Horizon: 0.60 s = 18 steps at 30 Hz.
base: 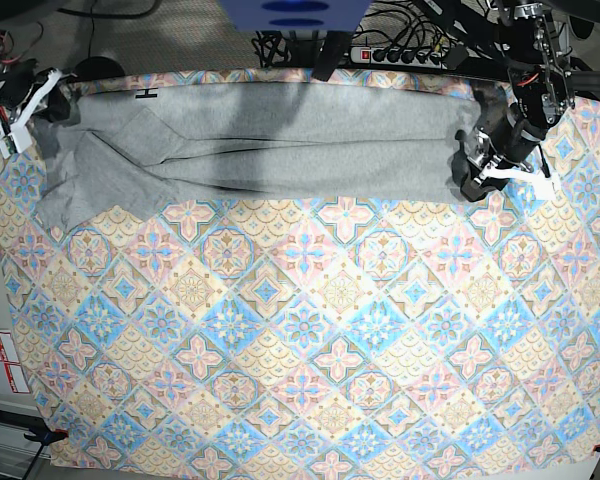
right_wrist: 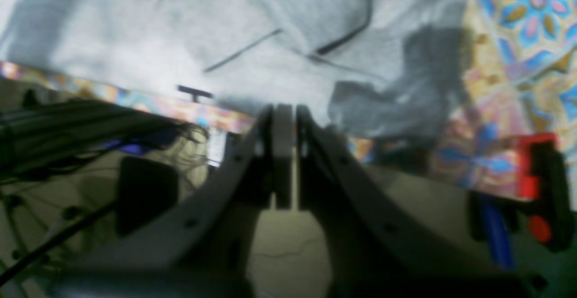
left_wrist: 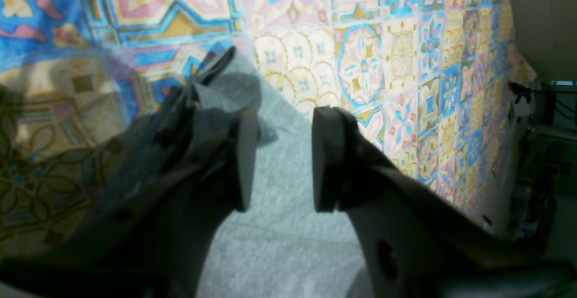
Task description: Fold the T-shirt properly
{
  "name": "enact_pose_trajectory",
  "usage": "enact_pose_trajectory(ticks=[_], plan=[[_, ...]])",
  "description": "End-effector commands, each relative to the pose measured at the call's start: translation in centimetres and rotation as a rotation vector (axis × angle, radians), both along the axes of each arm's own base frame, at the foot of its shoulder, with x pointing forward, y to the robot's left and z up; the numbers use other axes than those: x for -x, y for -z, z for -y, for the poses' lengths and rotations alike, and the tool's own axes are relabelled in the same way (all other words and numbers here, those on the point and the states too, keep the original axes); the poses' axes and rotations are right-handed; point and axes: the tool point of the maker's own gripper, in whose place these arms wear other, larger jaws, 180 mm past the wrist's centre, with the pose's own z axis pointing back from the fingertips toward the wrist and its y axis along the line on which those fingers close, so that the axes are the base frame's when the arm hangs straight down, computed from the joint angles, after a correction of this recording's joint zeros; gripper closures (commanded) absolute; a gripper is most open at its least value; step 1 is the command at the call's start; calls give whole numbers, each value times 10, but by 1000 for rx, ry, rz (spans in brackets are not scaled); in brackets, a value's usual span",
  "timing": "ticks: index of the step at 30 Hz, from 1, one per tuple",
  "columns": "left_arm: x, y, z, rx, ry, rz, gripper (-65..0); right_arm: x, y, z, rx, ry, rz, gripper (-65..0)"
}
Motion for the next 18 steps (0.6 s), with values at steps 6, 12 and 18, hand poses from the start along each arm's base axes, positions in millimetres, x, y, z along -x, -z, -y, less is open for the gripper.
enact_pose_trajectory(ticks=[6,12,18], plan=[[-5,-8,-3,-11,5,31,-196,-61,-22,-13,-26,-13,177,-91],[-4,-8,-3,-10,7,27,-196,-116,-30,-66,-106,-153,267,-106],[-4,-8,-2,-10,8,27,-196,-138,17,-89,-67,-232,141,-105]])
